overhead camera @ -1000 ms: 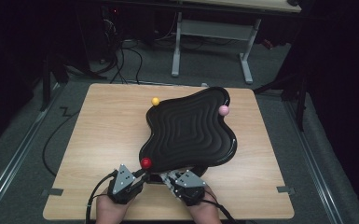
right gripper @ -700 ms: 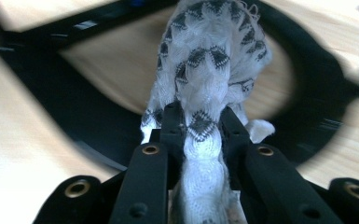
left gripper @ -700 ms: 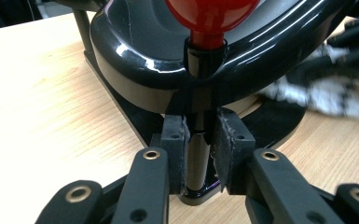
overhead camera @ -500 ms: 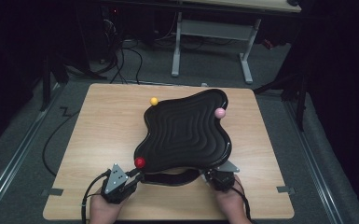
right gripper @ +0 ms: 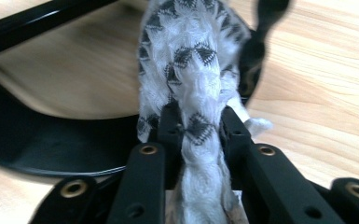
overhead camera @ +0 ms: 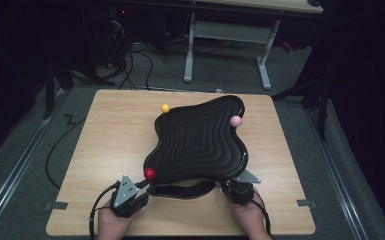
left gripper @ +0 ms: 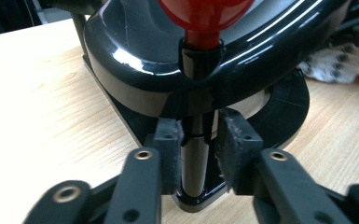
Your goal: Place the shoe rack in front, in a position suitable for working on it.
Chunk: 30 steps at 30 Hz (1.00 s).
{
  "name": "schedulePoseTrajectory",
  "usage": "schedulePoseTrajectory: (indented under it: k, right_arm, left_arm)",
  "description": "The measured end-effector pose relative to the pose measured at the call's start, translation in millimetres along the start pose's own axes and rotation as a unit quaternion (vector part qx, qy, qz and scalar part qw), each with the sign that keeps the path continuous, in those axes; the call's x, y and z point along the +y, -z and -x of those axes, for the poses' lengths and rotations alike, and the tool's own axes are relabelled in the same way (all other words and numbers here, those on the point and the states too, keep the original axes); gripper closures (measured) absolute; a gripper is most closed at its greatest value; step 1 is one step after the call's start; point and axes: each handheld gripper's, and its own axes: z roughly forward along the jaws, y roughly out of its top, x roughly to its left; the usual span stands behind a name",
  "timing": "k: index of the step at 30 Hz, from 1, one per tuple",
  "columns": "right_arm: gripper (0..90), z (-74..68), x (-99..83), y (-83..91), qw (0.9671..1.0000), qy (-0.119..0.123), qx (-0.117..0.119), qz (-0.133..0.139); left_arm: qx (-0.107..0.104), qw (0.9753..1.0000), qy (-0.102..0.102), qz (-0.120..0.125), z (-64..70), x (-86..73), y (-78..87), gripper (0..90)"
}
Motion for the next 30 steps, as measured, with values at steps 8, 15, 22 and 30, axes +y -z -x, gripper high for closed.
schedulePoseTrajectory:
  k: [8, 15, 22, 30]
  right_arm:
    - [74.8, -43.8, -1.6, -0.4, 0.9977, 0.041, 0.054, -0.002]
    - [74.9, -86.8, 3.6, -8.8, 0.9937, 0.056, 0.097, 0.010]
    - [74.8, -121.3, 11.9, -18.3, 0.9851, 0.084, 0.150, 0.014]
    - [75.0, -125.8, 12.0, -20.3, 0.9841, 0.086, 0.155, 0.009]
  left_arm:
    - [-0.006, 1.0000, 0.004, -0.001, -1.5, 0.5, -0.1, 74.6]
    - [-0.007, 1.0000, 0.005, 0.002, -2.3, 0.0, -0.7, 74.5]
    - [-0.005, 1.0000, 0.005, 0.005, -1.6, -0.7, -1.2, 74.4]
    - [-0.003, 1.0000, 0.004, 0.004, -0.8, -0.9, -0.6, 74.4]
